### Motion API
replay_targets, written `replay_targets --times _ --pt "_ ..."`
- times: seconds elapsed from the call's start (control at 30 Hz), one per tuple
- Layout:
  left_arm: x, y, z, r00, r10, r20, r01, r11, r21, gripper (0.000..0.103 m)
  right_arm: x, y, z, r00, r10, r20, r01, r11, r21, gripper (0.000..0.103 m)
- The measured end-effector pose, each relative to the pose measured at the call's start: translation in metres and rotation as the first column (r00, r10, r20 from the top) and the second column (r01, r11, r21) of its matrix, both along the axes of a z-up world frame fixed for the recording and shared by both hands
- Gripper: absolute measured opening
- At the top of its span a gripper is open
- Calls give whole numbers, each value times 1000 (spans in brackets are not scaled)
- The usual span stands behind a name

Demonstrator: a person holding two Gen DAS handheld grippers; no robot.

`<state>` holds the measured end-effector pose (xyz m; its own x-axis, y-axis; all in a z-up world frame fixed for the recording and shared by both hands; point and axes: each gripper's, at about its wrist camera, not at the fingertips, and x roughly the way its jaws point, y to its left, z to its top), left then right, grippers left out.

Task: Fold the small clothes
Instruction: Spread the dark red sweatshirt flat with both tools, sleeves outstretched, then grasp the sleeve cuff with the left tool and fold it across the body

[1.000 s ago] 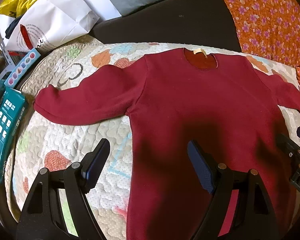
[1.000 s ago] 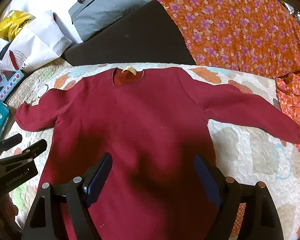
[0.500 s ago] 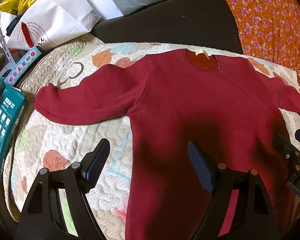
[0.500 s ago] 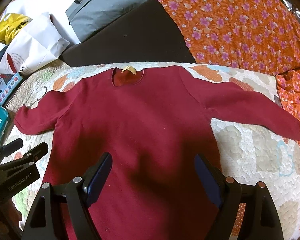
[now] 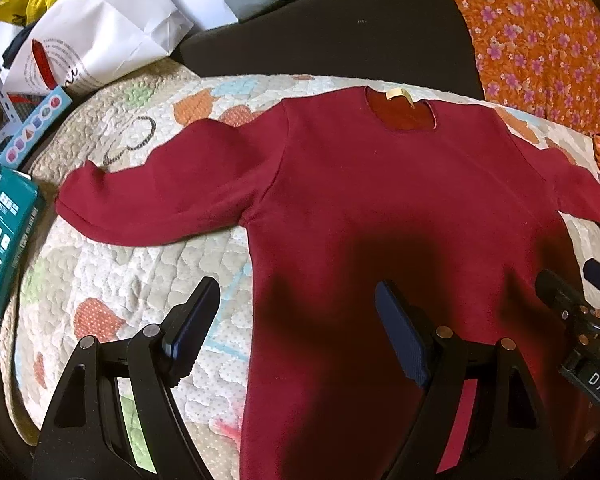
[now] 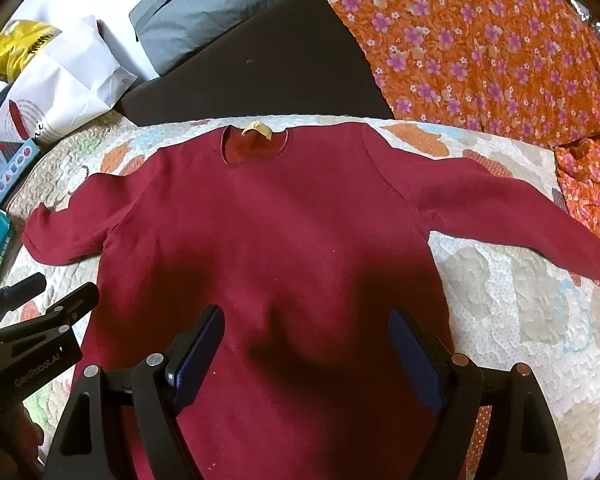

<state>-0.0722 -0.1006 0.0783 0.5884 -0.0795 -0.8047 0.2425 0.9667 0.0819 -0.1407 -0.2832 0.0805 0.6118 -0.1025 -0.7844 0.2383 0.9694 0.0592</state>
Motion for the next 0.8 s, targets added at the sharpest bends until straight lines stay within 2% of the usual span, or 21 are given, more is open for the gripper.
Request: replay_targets --times 0.57,0.8 --pt "12 6 -12 999 34 -37 -34 999 3 81 17 4 -17 999 8 -35 -7 1000 20 83" --pt "31 25 -18 992 68 -102 -72 997 -34 81 25 11 -24 998 35 -47 -34 999 26 83"
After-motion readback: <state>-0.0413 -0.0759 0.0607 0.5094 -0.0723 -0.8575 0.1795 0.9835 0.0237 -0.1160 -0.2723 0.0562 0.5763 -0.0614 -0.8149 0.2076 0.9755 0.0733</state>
